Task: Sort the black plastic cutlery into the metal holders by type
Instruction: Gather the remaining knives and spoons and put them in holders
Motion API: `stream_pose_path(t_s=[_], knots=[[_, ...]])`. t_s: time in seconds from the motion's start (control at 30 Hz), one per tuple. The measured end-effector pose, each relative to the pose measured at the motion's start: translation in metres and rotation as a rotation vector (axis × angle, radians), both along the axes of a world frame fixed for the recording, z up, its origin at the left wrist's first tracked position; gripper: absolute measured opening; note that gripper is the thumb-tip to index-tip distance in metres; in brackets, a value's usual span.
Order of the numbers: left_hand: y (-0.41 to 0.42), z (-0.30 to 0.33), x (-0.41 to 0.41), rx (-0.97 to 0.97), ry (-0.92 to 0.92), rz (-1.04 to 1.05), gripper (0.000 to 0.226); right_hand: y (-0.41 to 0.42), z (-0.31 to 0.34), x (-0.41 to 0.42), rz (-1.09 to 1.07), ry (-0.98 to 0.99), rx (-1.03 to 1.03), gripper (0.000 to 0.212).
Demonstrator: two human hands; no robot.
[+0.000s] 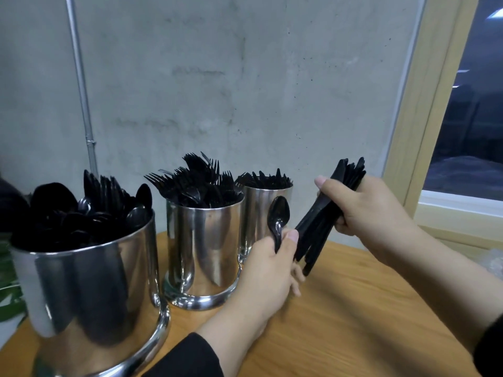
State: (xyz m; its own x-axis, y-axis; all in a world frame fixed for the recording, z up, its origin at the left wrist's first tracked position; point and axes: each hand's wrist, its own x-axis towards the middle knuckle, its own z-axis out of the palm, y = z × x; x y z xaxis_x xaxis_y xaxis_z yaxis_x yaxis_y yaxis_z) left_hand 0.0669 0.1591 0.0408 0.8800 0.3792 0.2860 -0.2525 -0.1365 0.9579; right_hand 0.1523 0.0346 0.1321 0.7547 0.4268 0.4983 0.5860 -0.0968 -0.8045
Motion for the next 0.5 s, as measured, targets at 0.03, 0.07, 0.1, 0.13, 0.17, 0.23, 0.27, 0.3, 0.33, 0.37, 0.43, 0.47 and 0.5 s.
stream_pose_path(t_s=[0.03, 0.07, 0.1, 0.13, 0.17, 0.23, 0.27, 0.3, 0.33, 0.37, 0.43, 0.47, 0.5], knots=[[0.002, 0.000, 0.001, 0.007, -0.011, 0.056, 0.033, 0.000, 0.006, 0.001, -0.021, -0.036, 0.016, 0.048], [0.005, 0.002, 0.001, 0.001, -0.038, 0.119, 0.031, 0.001, 0.013, 0.001, -0.045, -0.073, 0.057, 0.044], [0.007, 0.004, 0.001, -0.004, -0.066, 0.183, 0.029, 0.002, 0.022, 0.003, -0.066, -0.104, 0.116, 0.038], [0.009, 0.007, 0.000, 0.004, -0.088, 0.231, 0.031, 0.004, 0.032, 0.005, -0.075, -0.127, 0.181, 0.035], [0.012, 0.009, -0.001, 0.027, -0.097, 0.269, 0.033, 0.006, 0.043, 0.008, -0.080, -0.147, 0.234, 0.035], [0.016, 0.013, -0.002, 0.050, -0.106, 0.307, 0.036, 0.016, 0.062, 0.017, -0.081, -0.179, 0.276, 0.040], [0.018, 0.016, -0.003, 0.035, -0.112, 0.314, 0.036, 0.023, 0.069, 0.022, -0.073, -0.183, 0.276, 0.042], [0.020, 0.019, -0.004, 0.008, -0.112, 0.318, 0.035, 0.030, 0.076, 0.028, -0.062, -0.185, 0.272, 0.043], [0.022, 0.021, -0.004, -0.020, -0.111, 0.320, 0.032, 0.039, 0.081, 0.035, -0.062, -0.185, 0.265, 0.045], [0.024, 0.023, -0.004, -0.038, -0.111, 0.325, 0.030, 0.049, 0.087, 0.044, -0.073, -0.186, 0.256, 0.047], [0.029, 0.026, -0.004, -0.060, -0.113, 0.316, 0.030, 0.070, 0.095, 0.062, -0.095, -0.187, 0.231, 0.047], [0.031, 0.027, -0.004, -0.067, -0.113, 0.314, 0.031, 0.080, 0.097, 0.071, -0.097, -0.186, 0.223, 0.045], [0.033, 0.028, -0.005, -0.069, -0.115, 0.313, 0.031, 0.090, 0.097, 0.079, -0.099, -0.184, 0.208, 0.042]])
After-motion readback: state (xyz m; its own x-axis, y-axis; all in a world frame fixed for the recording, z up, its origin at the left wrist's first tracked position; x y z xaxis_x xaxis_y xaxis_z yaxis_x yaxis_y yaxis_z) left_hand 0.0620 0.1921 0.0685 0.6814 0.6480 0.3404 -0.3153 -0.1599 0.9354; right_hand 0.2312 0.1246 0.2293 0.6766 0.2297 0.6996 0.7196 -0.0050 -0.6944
